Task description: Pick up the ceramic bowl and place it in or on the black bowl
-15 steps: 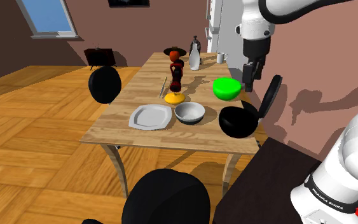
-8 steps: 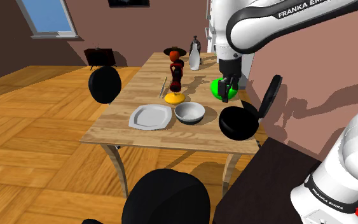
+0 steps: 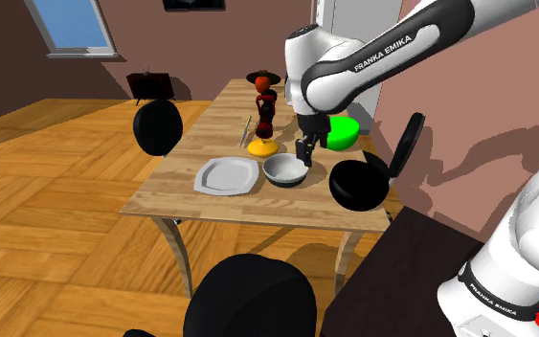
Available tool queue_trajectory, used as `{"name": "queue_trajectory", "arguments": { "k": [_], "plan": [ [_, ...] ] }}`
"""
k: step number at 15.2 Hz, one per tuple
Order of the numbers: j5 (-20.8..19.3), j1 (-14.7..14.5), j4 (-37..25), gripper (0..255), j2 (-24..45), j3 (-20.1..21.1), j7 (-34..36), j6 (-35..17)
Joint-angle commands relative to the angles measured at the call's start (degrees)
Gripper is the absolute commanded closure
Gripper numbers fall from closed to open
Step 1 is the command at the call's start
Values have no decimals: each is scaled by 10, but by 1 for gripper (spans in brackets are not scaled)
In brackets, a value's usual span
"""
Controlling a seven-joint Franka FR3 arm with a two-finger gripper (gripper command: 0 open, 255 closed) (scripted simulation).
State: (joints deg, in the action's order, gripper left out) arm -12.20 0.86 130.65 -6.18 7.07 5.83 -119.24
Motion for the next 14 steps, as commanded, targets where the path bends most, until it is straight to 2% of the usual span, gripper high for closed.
{"name": "queue_trajectory", "arguments": {
  "k": [1,7,14],
  "plan": [
    [-15,0,-15,0,39,3,17,-27],
    [-67,-8,-103,0,172,4,68,-72],
    [-117,-30,-242,0,329,-10,111,-92]
  ]
}}
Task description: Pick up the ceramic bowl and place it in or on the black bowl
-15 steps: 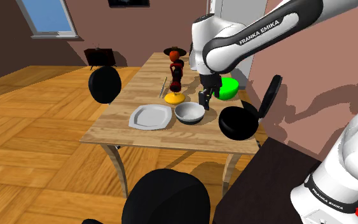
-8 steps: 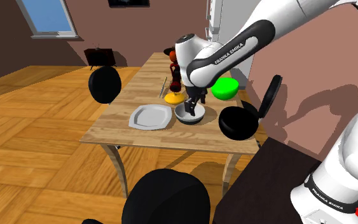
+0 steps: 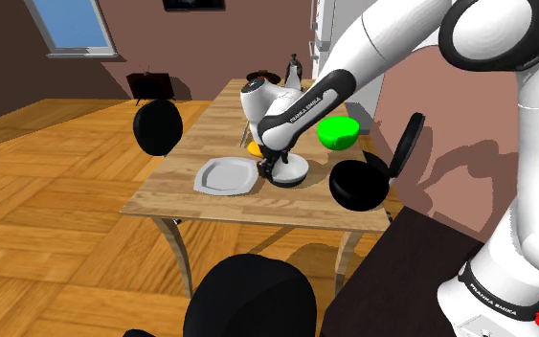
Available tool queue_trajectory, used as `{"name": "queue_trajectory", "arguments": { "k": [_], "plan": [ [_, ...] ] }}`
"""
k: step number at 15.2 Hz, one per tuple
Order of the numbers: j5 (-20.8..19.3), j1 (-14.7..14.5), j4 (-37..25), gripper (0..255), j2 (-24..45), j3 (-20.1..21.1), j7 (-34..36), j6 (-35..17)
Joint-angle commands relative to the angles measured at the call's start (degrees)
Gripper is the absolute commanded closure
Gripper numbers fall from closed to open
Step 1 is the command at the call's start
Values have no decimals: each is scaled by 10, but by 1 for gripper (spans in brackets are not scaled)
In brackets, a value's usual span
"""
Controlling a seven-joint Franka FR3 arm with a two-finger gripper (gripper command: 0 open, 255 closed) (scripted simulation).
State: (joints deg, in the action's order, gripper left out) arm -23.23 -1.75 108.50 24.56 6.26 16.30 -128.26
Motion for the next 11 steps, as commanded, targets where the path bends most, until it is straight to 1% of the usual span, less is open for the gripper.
{"name": "queue_trajectory", "arguments": {
  "k": [1,2,3,11],
  "plan": [
    [-12,-8,-43,0,44,-5,10,-2],
    [-16,-12,-68,0,67,-8,14,-1],
    [-18,-14,-78,0,77,-9,15,-1],
    [-31,-9,-76,0,113,-19,22,-41]
  ]
}}
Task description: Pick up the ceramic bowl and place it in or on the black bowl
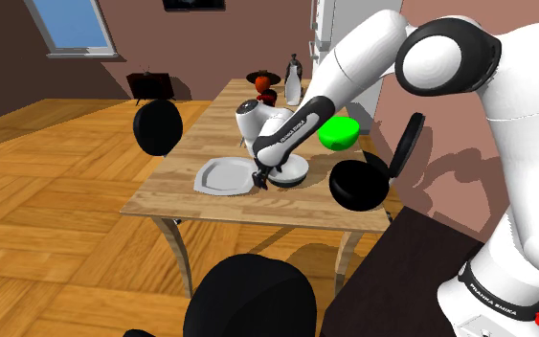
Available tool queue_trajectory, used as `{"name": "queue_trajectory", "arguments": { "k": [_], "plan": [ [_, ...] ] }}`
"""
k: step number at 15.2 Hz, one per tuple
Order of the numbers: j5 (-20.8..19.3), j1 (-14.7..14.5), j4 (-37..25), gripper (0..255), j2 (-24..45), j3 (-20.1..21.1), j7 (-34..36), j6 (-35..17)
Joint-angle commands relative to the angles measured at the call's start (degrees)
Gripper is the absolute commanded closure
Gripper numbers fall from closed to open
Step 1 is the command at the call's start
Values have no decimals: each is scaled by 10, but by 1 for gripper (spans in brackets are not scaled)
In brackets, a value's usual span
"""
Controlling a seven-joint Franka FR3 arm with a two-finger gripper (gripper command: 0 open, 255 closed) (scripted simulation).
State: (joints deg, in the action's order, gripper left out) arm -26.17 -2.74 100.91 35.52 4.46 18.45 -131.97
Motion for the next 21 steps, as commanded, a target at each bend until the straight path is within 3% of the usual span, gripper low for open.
{"name": "queue_trajectory", "arguments": {
  "k": [1,7,8,21],
  "plan": [
    [-1,0,0,0,3,-1,1,-4],
    [-1,0,0,0,3,-1,1,-3],
    [-1,0,0,255,3,-1,1,-3],
    [6,3,1,255,-18,3,-8,15]
  ]
}}
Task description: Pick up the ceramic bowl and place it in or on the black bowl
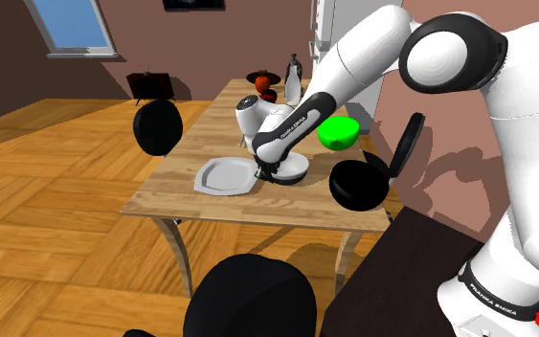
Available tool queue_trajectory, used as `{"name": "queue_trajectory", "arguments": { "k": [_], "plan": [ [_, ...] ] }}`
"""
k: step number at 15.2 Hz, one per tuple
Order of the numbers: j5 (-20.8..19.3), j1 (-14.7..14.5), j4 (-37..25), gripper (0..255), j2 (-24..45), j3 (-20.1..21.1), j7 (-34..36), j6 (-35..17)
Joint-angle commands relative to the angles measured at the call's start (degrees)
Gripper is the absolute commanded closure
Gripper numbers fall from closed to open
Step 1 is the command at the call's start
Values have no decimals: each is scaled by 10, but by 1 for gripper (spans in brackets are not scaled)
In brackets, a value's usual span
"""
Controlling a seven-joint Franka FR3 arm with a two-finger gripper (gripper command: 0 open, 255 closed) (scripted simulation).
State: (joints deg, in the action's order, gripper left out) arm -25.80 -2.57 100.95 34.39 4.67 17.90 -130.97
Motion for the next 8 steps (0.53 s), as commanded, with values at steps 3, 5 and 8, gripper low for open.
{"name": "queue_trajectory", "arguments": {
  "k": [3,5,8],
  "plan": [
    [7,2,1,255,-22,4,-10,20],
    [11,3,0,255,-32,6,-14,30],
    [16,4,-2,255,-46,8,-21,46]
  ]
}}
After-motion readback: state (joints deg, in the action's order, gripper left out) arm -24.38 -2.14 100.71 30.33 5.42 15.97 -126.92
